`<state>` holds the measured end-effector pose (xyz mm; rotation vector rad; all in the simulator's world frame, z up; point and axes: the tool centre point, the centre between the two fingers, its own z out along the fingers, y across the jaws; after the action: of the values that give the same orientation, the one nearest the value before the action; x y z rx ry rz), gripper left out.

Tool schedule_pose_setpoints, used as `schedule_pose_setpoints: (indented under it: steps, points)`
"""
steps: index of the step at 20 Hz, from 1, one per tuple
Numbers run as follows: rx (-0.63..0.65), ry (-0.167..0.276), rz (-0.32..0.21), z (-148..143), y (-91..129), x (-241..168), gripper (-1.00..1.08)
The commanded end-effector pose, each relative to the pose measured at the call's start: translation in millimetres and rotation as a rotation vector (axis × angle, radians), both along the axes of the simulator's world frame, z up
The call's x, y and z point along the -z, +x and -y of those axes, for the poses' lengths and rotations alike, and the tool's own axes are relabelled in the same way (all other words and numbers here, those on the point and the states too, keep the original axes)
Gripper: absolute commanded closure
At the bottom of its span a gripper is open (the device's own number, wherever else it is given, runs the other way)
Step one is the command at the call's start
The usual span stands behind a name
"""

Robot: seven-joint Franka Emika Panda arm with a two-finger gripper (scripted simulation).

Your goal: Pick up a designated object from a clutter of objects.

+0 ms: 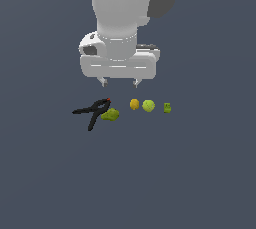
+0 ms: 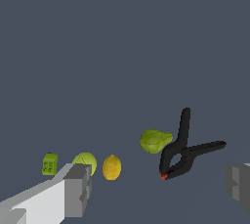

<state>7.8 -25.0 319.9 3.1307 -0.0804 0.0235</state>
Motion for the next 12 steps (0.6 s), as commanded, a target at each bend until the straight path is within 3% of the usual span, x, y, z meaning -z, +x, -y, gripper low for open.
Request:
schedule_pose_setpoints:
  steps: [1, 12]
  points:
    - [0.000, 0.000, 0.000, 0.0, 0.0, 0.0, -0.20]
    - [-0.001, 0.012, -0.024, -10.4, -2.3, 9.0, -0.20]
